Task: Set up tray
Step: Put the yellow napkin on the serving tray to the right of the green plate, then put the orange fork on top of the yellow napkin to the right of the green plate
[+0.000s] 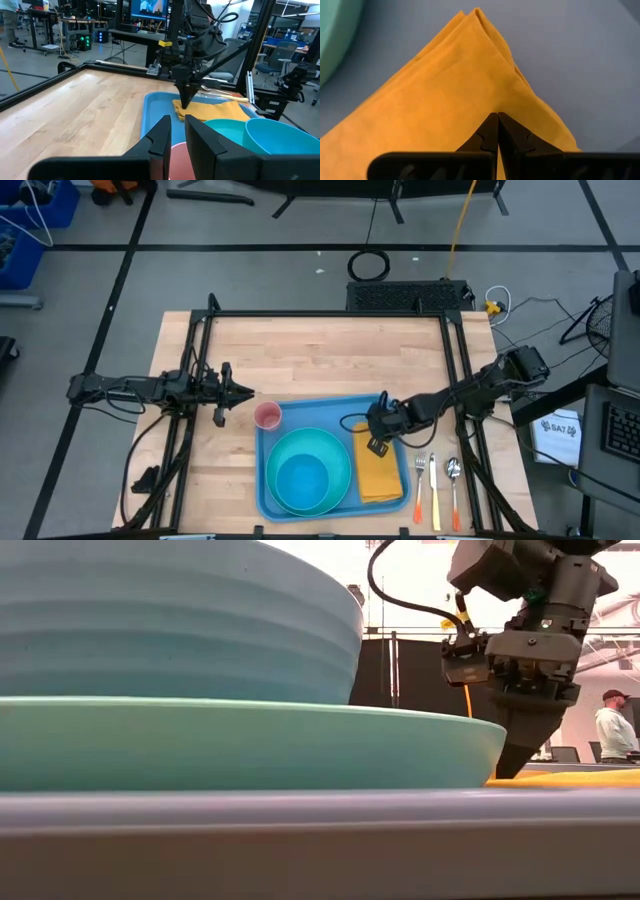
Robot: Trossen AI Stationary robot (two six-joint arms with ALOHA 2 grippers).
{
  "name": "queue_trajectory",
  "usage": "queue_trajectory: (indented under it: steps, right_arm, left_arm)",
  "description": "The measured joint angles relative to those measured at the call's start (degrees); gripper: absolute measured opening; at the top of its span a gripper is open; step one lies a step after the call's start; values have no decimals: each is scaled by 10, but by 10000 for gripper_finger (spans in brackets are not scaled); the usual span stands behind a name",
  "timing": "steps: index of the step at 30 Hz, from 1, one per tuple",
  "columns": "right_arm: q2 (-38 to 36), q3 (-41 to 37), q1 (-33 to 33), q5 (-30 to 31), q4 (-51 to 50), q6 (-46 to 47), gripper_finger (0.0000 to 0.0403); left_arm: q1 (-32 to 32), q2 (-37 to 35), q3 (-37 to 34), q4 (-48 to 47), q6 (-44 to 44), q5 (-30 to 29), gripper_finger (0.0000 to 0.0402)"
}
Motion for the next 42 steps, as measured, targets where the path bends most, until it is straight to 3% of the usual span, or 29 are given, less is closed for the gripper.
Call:
queue_trajectory:
  steps: [16,22,25,29,35,42]
  right_arm:
    - [0,0,-29,30,-1,-25,0]
    - [-75,10,20,40,1,19,0]
    - [-131,13,69,67,-7,99,0]
    - [-167,14,161,89,-73,291,0]
    - [-146,14,288,7,-133,597,0]
    - [-109,14,347,-64,-124,775,0]
  left_arm:
    - [0,0,0,0,0,0,58]
    - [0,0,0,0,0,0,58]
    - [0,0,0,0,0,0,58]
    - [0,0,0,0,0,0,58]
    - [0,0,0,0,0,0,58]
    - [0,0,0,0,0,0,58]
